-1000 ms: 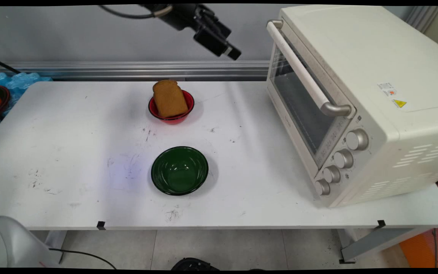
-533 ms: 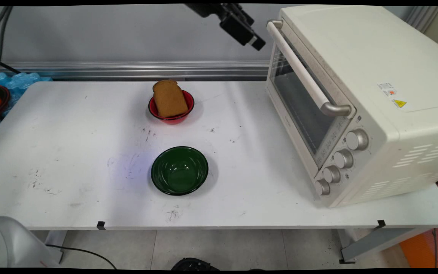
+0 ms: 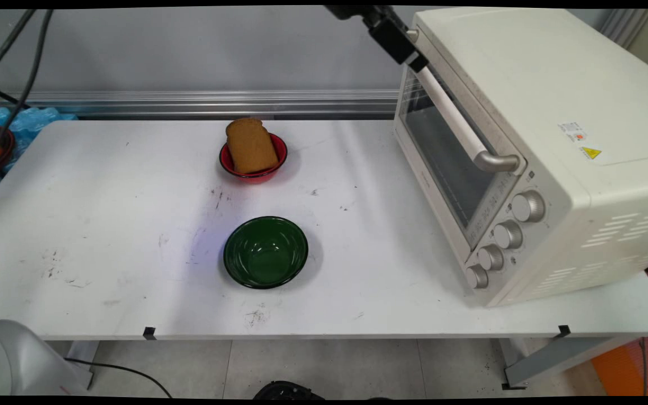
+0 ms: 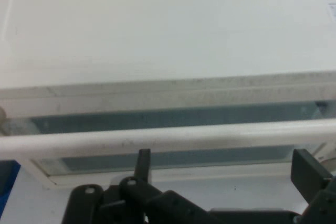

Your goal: Open the oven

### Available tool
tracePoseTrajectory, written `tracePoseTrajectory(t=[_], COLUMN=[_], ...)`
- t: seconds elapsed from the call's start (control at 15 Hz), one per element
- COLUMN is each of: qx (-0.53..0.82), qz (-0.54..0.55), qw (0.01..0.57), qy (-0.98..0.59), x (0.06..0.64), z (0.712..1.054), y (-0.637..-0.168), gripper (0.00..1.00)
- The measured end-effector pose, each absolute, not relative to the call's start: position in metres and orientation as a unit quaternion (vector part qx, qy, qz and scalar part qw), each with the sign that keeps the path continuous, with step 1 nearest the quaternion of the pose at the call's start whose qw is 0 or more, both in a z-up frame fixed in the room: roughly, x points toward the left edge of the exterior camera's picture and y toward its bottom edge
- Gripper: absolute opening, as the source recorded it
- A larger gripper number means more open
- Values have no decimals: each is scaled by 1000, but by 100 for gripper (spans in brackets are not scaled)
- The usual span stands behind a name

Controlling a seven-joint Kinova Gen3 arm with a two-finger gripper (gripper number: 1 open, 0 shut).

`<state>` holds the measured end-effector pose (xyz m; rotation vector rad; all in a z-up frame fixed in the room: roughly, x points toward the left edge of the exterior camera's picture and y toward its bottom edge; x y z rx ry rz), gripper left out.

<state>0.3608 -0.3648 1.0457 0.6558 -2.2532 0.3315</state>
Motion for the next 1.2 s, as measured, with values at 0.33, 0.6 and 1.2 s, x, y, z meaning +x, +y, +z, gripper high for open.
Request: tracePoseTrajectory(t=[0.33,0.6,1.2], qx=[263,266,282], qz=[127,123,116], qw=[363,356,323], qy=[-885,-888,-896], x=[334,319,294], z=[1050,1051,1042], y=[-376,-384,-398], gripper=[0,0,0])
